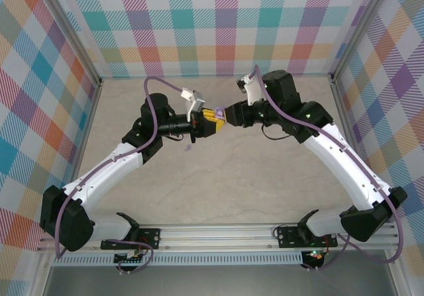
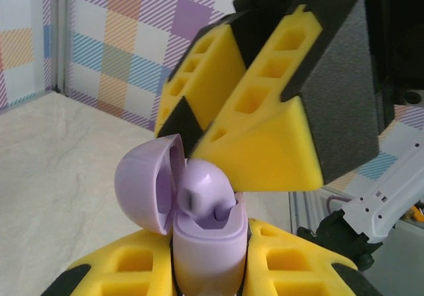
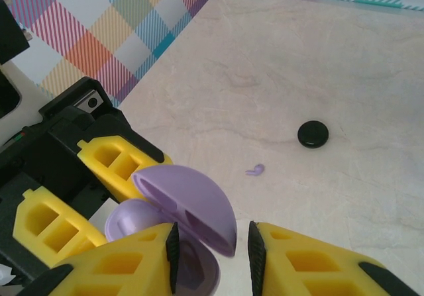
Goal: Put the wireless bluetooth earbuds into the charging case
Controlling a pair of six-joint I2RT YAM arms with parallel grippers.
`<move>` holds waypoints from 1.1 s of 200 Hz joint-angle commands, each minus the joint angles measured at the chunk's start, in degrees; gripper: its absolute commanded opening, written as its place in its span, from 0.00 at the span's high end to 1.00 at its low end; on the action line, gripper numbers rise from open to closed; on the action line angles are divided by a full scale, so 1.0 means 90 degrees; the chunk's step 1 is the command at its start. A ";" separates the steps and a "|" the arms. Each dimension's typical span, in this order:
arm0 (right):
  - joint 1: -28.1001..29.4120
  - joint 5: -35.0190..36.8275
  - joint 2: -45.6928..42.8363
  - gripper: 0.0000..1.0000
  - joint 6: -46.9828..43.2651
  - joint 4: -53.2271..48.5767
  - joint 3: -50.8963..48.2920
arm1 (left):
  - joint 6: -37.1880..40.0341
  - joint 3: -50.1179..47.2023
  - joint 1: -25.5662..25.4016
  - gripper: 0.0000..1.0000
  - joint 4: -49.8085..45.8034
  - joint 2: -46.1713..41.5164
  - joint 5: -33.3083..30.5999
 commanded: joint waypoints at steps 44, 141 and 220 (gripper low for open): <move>-0.0021 -0.0062 0.0066 0.60 -0.0187 -0.0314 0.0224 | 0.0184 0.0338 -0.0103 0.93 -0.0153 0.0028 -0.0233; -0.0582 0.1965 -0.0138 0.57 0.0806 -0.0565 -0.0429 | 0.0155 0.0313 0.0058 0.94 -0.0730 -0.0153 -0.0962; -0.0771 0.0111 0.1460 0.57 0.0994 0.0116 -0.0958 | 0.0155 0.0537 0.0111 0.97 -0.1559 -0.0836 -0.1718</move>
